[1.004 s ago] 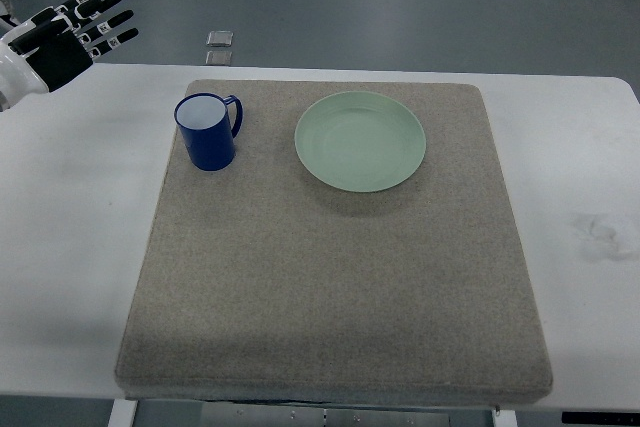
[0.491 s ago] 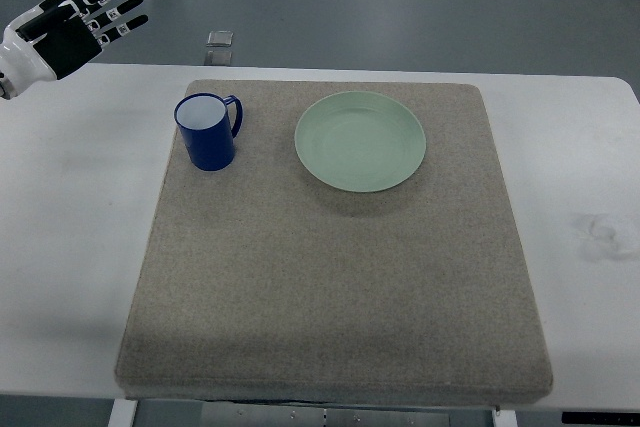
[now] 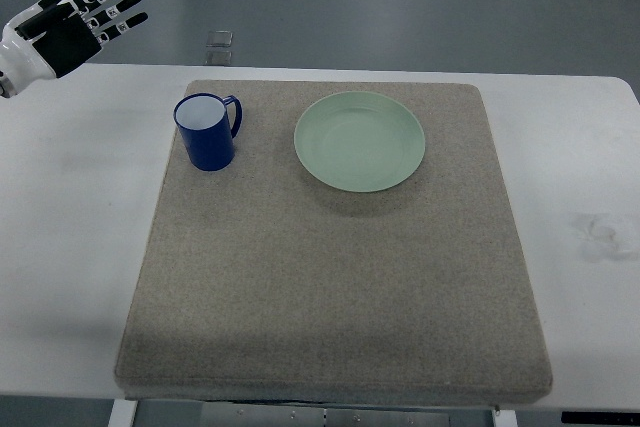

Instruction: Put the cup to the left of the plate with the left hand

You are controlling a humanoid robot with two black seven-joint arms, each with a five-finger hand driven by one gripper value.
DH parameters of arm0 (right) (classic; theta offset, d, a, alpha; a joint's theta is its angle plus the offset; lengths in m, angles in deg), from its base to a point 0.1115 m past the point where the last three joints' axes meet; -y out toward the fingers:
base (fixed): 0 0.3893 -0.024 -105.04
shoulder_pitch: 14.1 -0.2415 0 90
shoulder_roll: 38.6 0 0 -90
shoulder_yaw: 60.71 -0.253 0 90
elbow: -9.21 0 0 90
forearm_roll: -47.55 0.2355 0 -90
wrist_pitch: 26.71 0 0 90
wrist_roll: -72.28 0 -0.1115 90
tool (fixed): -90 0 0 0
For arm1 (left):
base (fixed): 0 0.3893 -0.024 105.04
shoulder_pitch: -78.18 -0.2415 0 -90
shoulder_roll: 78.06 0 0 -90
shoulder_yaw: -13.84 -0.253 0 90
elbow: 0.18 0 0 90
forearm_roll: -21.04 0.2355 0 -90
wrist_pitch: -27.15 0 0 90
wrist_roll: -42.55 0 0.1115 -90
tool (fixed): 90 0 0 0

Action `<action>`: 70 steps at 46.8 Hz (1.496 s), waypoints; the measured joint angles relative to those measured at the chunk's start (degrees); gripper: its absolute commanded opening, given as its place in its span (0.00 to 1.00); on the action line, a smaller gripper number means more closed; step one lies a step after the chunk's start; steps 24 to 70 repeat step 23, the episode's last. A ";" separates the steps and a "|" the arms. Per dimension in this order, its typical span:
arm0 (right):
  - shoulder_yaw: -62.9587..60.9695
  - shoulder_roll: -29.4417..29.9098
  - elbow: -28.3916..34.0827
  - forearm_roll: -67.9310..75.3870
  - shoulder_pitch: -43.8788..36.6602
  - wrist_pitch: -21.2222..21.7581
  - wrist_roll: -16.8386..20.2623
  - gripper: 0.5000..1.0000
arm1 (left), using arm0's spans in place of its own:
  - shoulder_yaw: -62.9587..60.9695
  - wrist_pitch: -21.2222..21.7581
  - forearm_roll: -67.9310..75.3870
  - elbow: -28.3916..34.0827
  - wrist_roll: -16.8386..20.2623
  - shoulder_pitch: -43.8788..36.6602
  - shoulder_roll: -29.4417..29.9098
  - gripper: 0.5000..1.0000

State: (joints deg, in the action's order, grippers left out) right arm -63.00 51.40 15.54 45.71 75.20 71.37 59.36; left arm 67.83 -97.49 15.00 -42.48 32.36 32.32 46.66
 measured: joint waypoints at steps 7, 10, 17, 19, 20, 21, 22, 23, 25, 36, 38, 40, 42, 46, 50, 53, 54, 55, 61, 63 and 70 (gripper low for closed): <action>-0.02 0.00 0.02 0.02 0.00 0.00 0.00 0.86 | -0.02 0.09 -0.14 -0.12 0.00 -0.27 0.05 1.00; -0.02 0.00 0.13 0.01 0.00 0.21 0.00 0.86 | -0.02 0.10 -0.18 -0.16 0.00 -0.28 0.08 1.00; -0.01 0.00 0.40 -0.23 0.00 0.56 -0.03 0.86 | -0.02 0.10 -0.20 -0.16 0.00 -0.28 0.25 1.00; 0.00 0.00 0.53 -0.24 0.00 0.60 -0.03 0.86 | -0.02 0.10 -0.20 -0.16 0.00 -0.28 0.25 1.00; 0.00 0.00 0.57 -0.22 0.00 0.61 -0.03 0.86 | -0.02 0.10 -0.20 -0.16 0.00 -0.28 0.26 1.00; -0.02 0.00 0.60 -0.17 0.00 0.61 -0.03 0.86 | -0.02 0.10 -0.20 -0.16 0.00 -0.28 0.29 1.00; -0.03 0.00 0.65 -0.12 0.00 0.57 -0.04 0.86 | -0.02 0.10 -0.20 -0.16 0.00 -0.28 0.33 1.00; -0.05 0.00 0.69 -0.12 0.00 0.53 -0.08 0.86 | -0.02 0.10 -0.20 -0.16 0.00 -0.28 0.33 1.00; -0.05 0.00 0.69 -0.12 0.00 0.53 -0.08 0.86 | -0.02 0.10 -0.20 -0.16 0.00 -0.28 0.33 1.00; -0.05 0.00 0.69 -0.12 0.00 0.53 -0.08 0.86 | -0.02 0.10 -0.20 -0.16 0.00 -0.28 0.33 1.00; -0.05 0.00 0.69 -0.12 0.00 0.53 -0.08 0.86 | -0.02 0.10 -0.20 -0.16 0.00 -0.28 0.33 1.00; -0.05 0.00 0.69 -0.12 0.00 0.53 -0.08 0.86 | -0.02 0.10 -0.20 -0.16 0.00 -0.28 0.33 1.00; -0.05 0.00 0.69 -0.12 0.00 0.53 -0.08 0.86 | -0.02 0.10 -0.20 -0.16 0.00 -0.28 0.33 1.00; -0.05 0.00 0.69 -0.12 0.00 0.53 -0.08 0.86 | -0.02 0.10 -0.20 -0.16 0.00 -0.28 0.33 1.00; -0.05 0.00 0.69 -0.12 0.00 0.53 -0.08 0.86 | -0.02 0.10 -0.20 -0.16 0.00 -0.28 0.33 1.00; -0.05 0.00 0.69 -0.12 0.00 0.53 -0.08 0.86 | -0.02 0.10 -0.20 -0.16 0.00 -0.28 0.33 1.00; -0.05 0.00 0.69 -0.12 0.00 0.53 -0.08 0.86 | -0.02 0.10 -0.20 -0.16 0.00 -0.28 0.33 1.00; -0.05 0.00 0.69 -0.12 0.00 0.53 -0.08 0.86 | -0.02 0.10 -0.20 -0.16 0.00 -0.28 0.33 1.00; -0.05 0.00 0.69 -0.12 0.00 0.53 -0.08 0.86 | -0.02 0.10 -0.20 -0.16 0.00 -0.28 0.33 1.00; -0.05 0.00 0.69 -0.12 0.00 0.53 -0.08 0.86 | -0.02 0.10 -0.20 -0.16 0.00 -0.28 0.33 1.00; -0.05 0.00 0.69 -0.12 0.00 0.53 -0.08 0.86 | -0.02 0.10 -0.20 -0.16 0.00 -0.28 0.33 1.00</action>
